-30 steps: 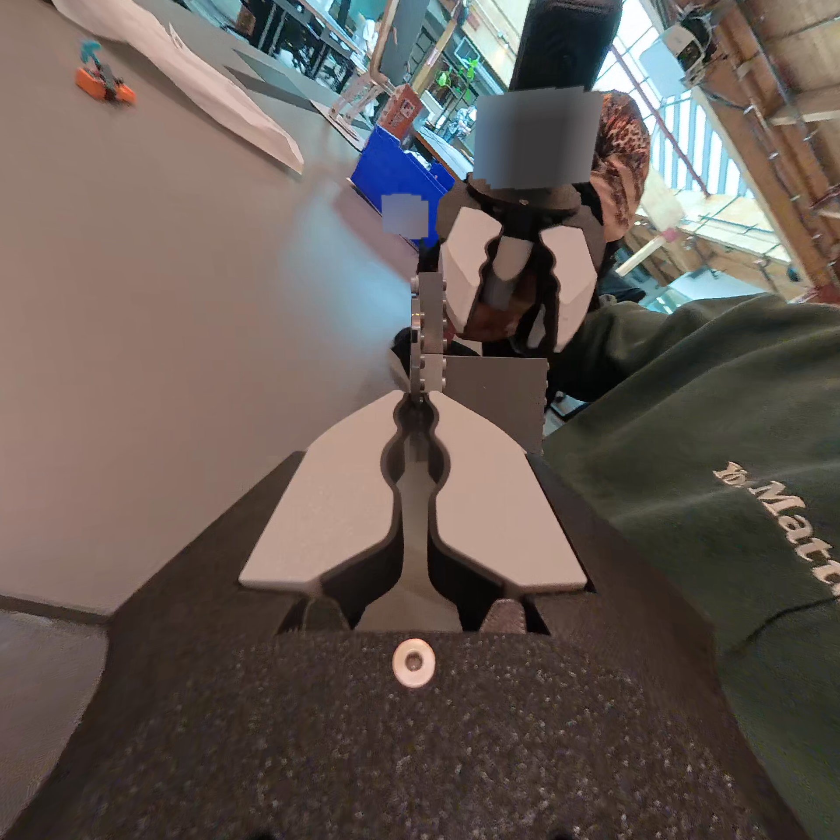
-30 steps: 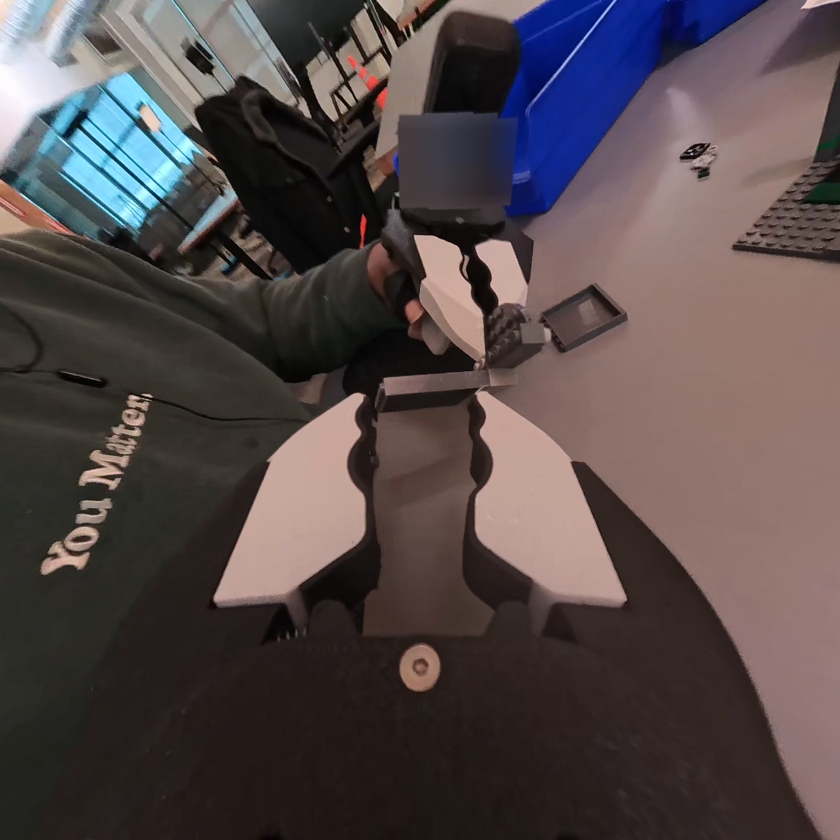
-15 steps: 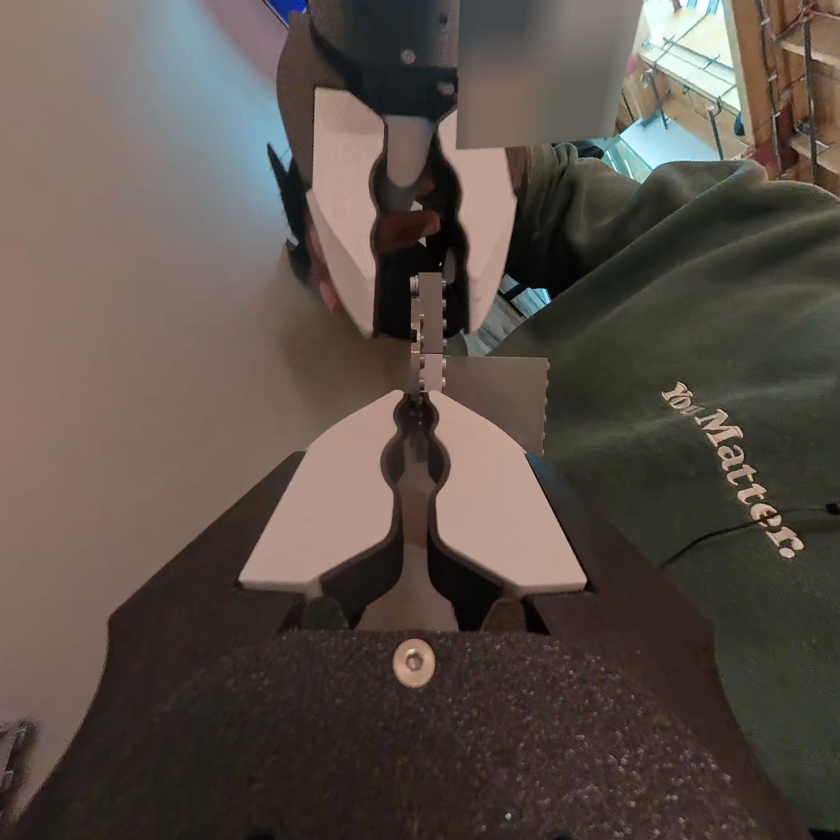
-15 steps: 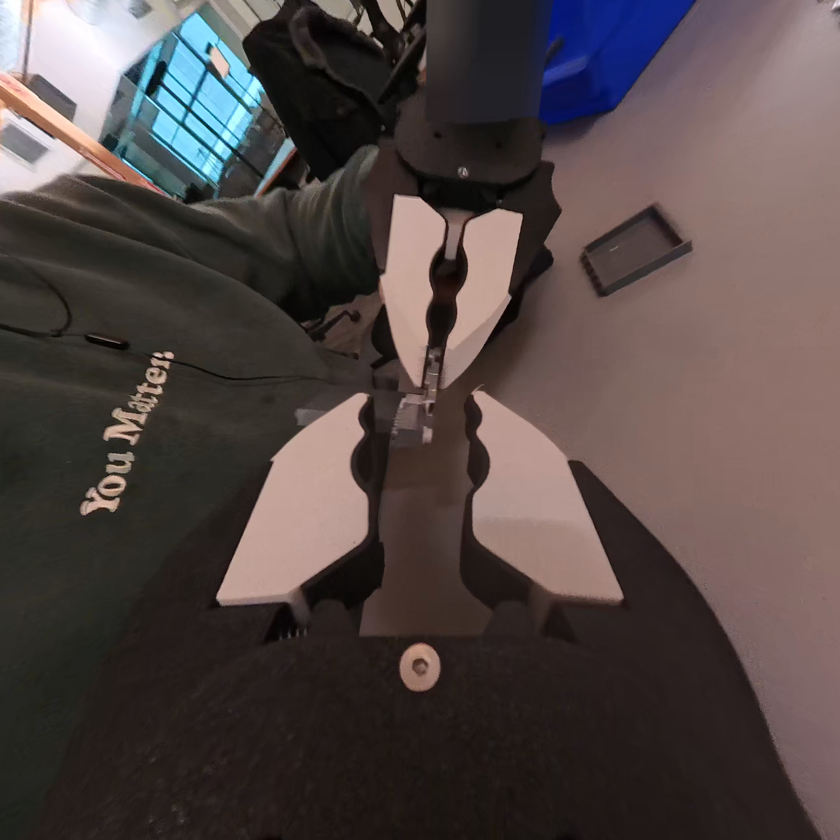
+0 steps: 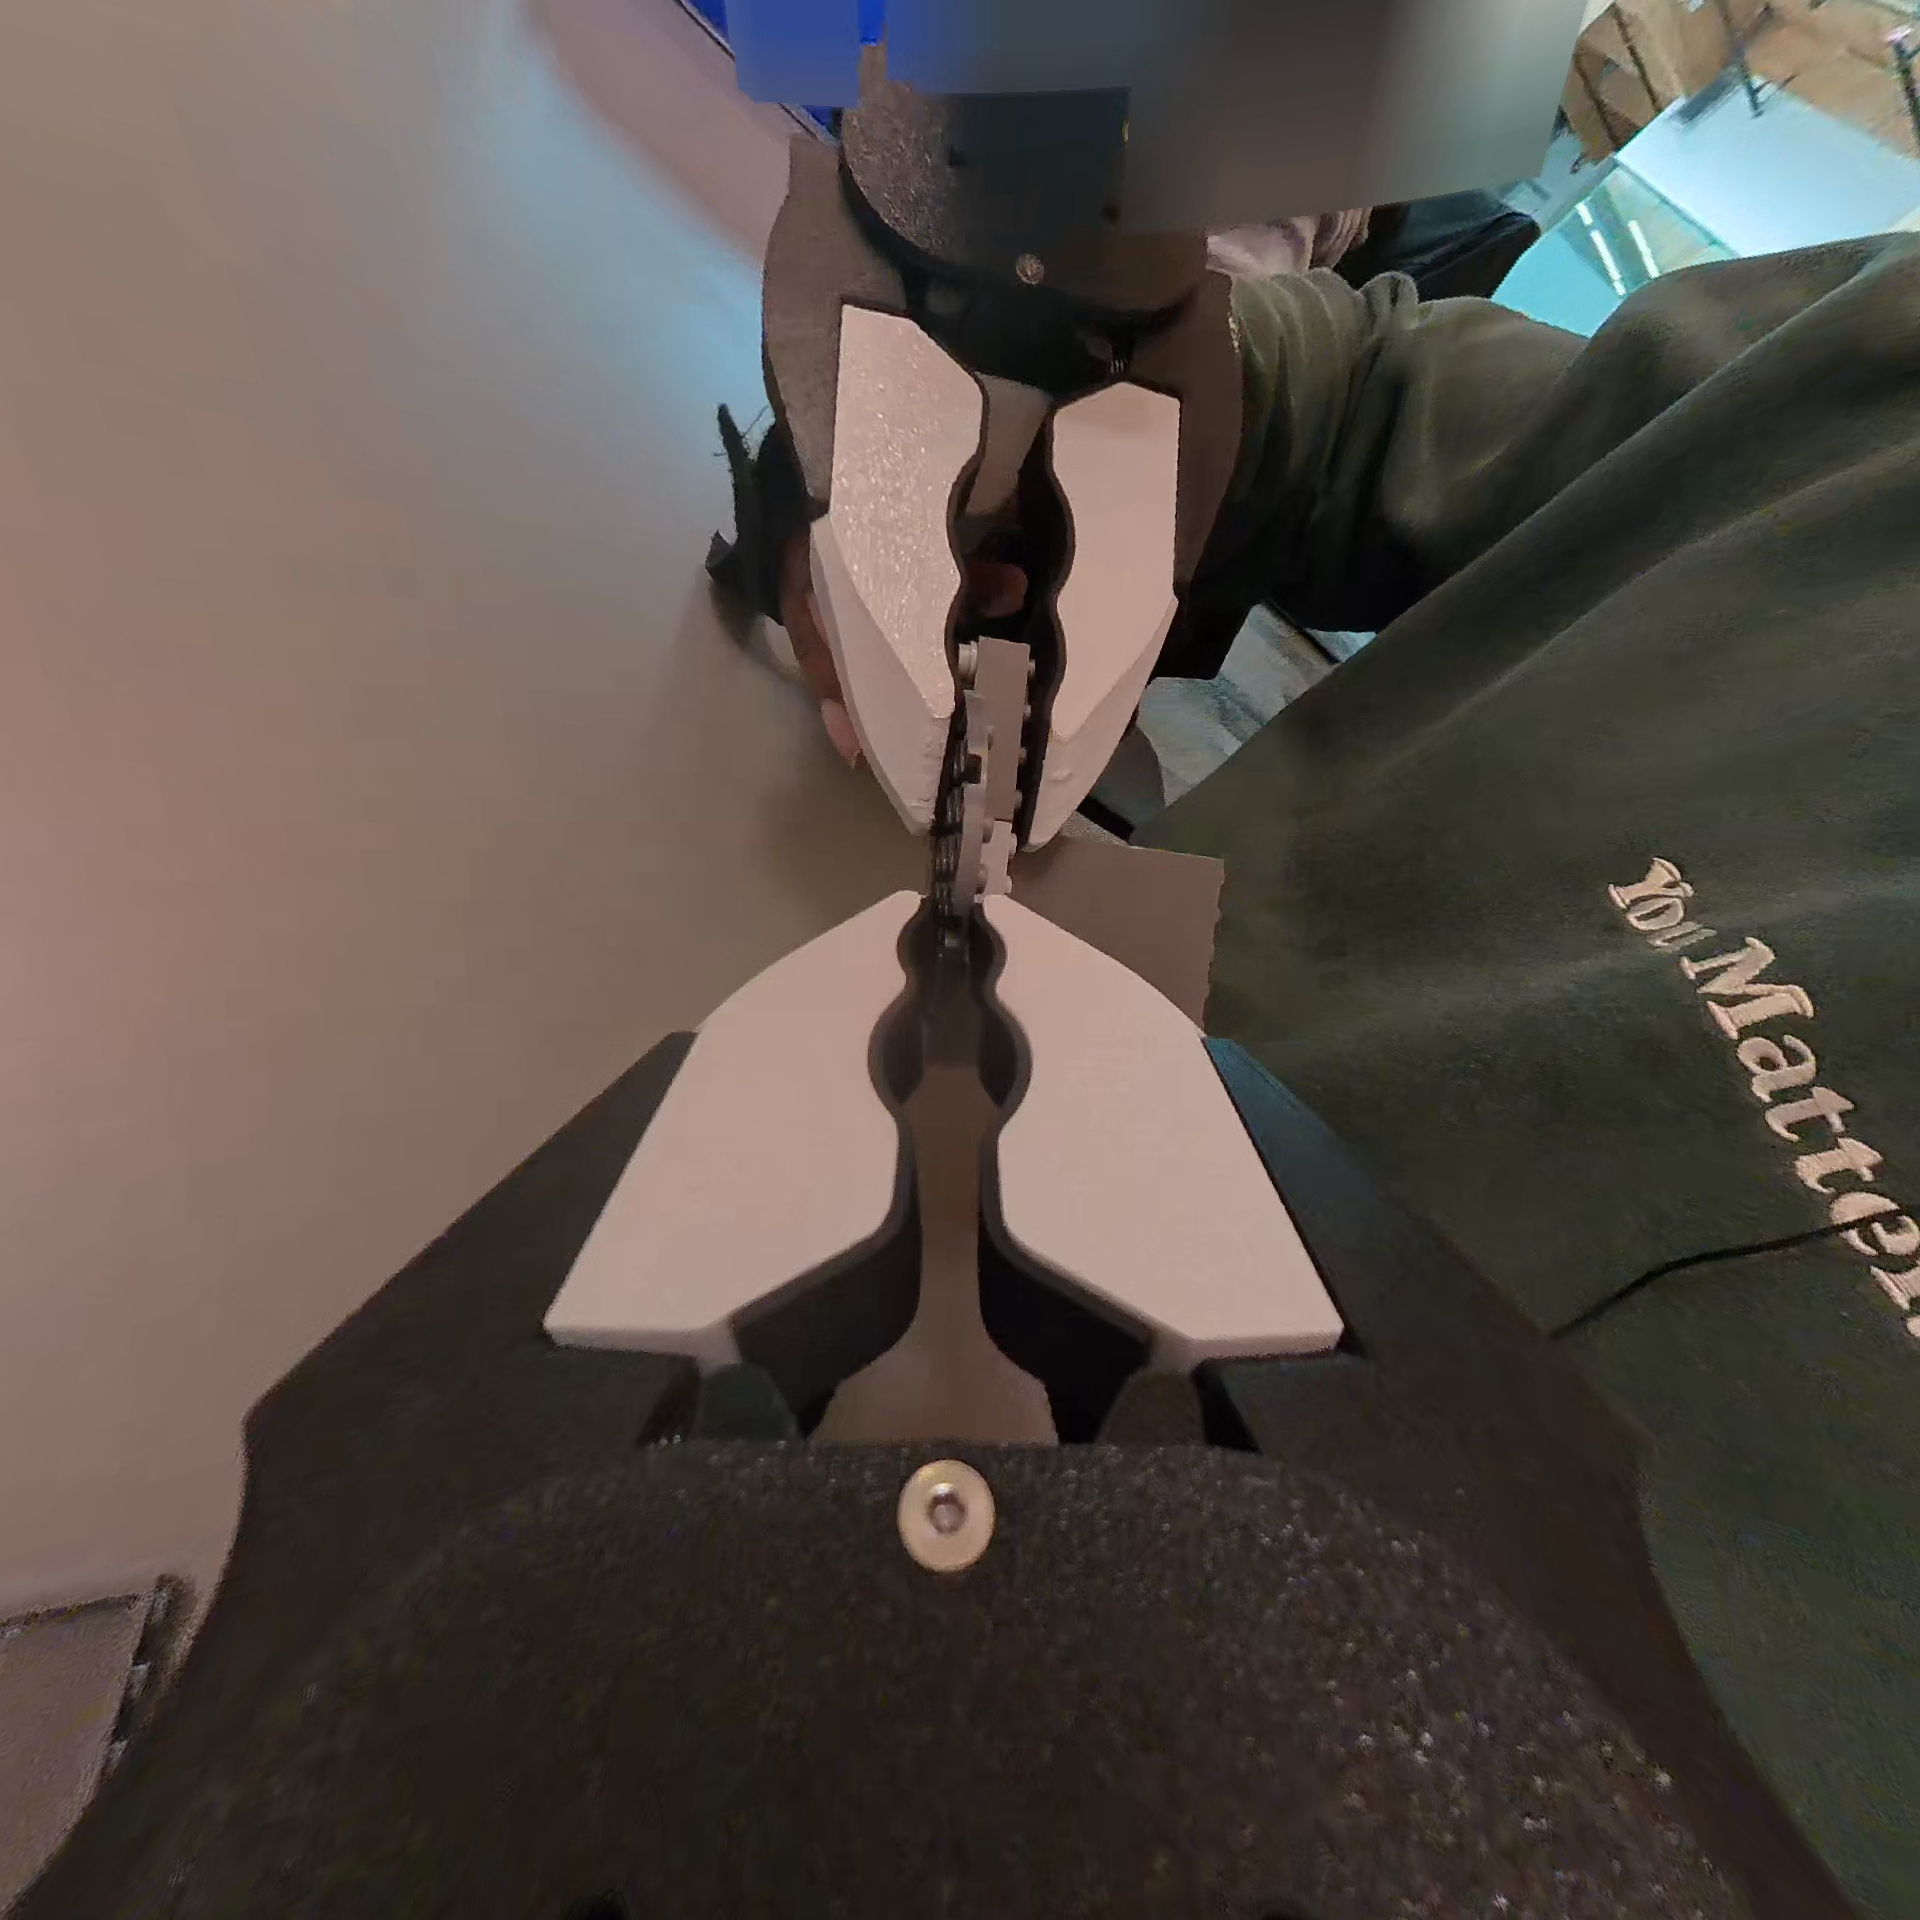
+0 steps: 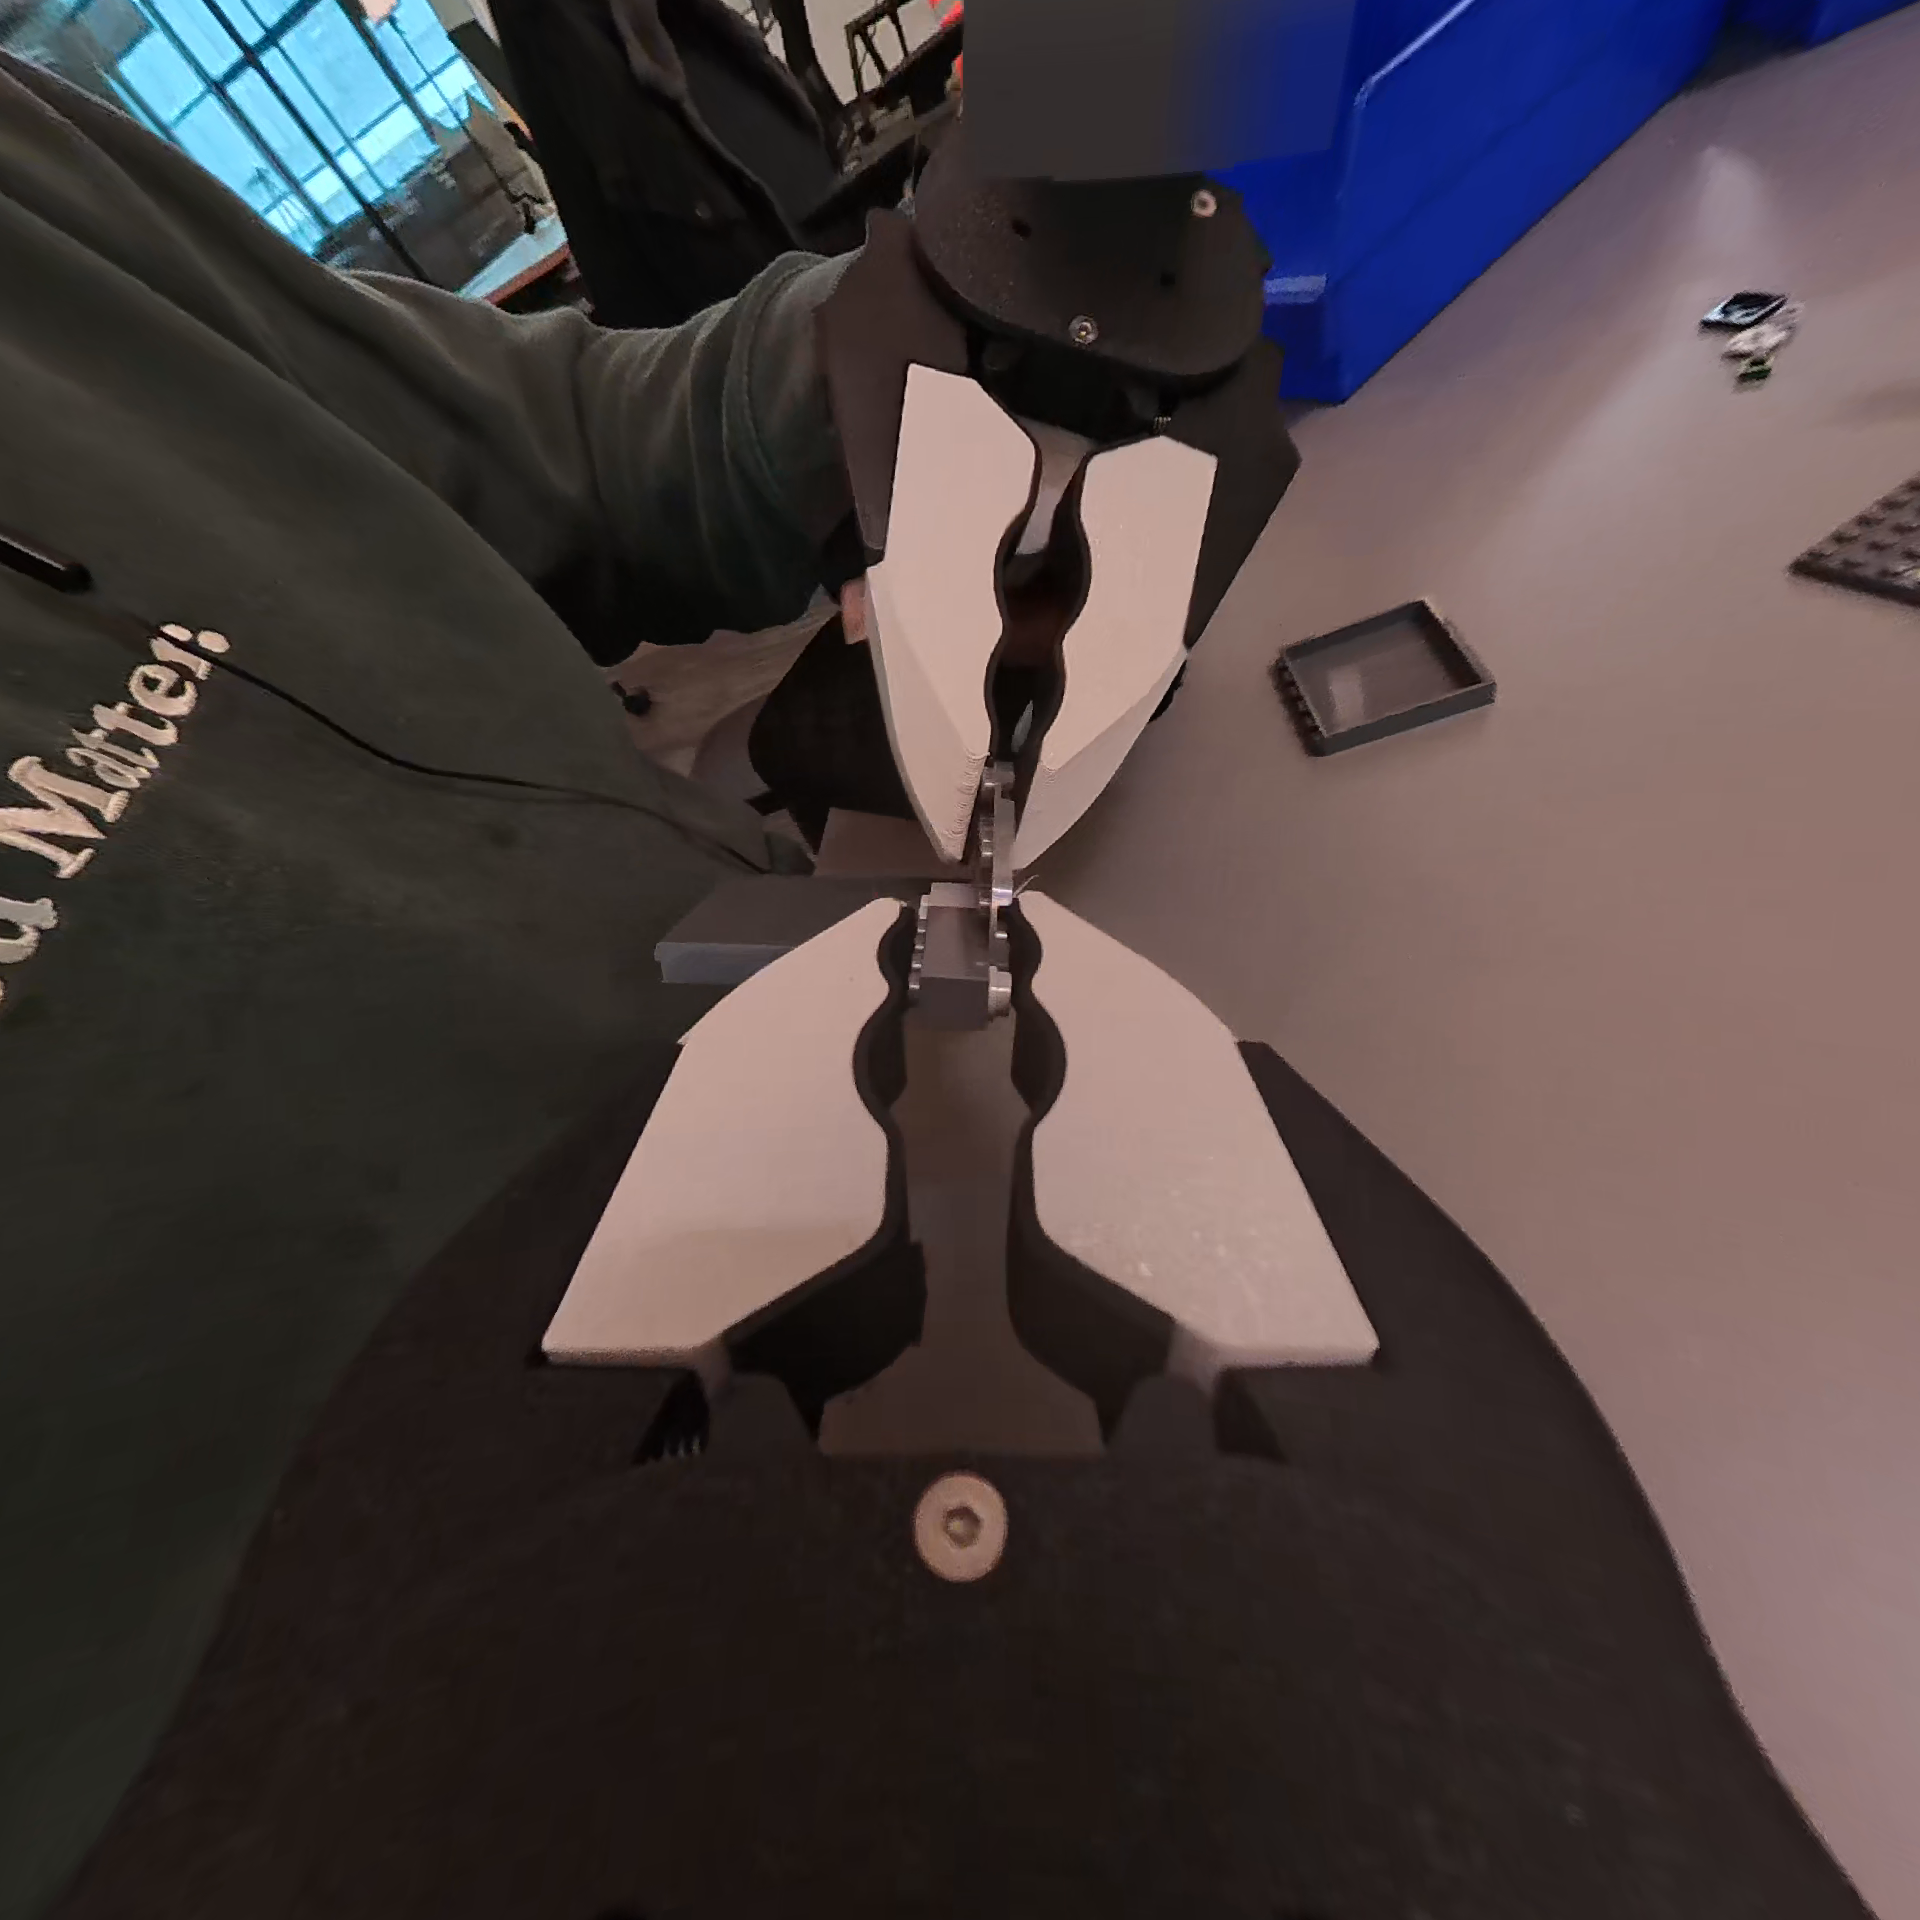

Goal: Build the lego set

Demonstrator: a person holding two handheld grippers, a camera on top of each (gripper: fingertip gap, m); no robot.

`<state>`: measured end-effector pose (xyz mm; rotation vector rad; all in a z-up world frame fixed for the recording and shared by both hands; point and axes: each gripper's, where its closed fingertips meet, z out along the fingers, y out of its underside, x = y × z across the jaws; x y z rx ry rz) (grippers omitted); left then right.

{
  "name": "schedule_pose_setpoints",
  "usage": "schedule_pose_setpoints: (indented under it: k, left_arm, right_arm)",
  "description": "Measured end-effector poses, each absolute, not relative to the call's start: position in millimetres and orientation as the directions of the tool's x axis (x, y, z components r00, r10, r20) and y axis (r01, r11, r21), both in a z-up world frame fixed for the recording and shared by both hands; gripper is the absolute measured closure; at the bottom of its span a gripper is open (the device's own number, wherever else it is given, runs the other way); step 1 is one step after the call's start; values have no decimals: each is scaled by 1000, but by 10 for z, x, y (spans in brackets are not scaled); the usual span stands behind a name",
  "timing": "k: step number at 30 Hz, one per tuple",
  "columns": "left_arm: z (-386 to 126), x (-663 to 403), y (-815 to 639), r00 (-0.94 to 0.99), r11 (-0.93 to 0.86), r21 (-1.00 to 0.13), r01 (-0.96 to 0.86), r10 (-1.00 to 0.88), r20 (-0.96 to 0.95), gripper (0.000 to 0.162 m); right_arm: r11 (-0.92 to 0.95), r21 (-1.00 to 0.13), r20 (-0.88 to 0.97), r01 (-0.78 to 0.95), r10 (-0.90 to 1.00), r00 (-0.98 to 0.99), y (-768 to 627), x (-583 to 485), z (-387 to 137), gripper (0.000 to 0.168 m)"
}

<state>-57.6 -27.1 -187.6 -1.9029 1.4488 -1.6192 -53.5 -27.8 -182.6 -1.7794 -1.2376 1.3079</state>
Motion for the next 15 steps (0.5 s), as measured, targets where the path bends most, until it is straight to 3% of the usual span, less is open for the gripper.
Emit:
schedule_pose_setpoints:
  k: [13,15]
  left_arm:
    - [-1880,-562,-287,-81,-431,-749,-504,-839,537,157]
    - [-1874,-557,-282,-80,-427,-753,-500,-843,532,157]
  right_arm:
    - [-325,-884,-284,335,944,166,-305,-524,-1836,152]
    - [-333,-882,-294,332,942,164,-311,-512,-1816,144]
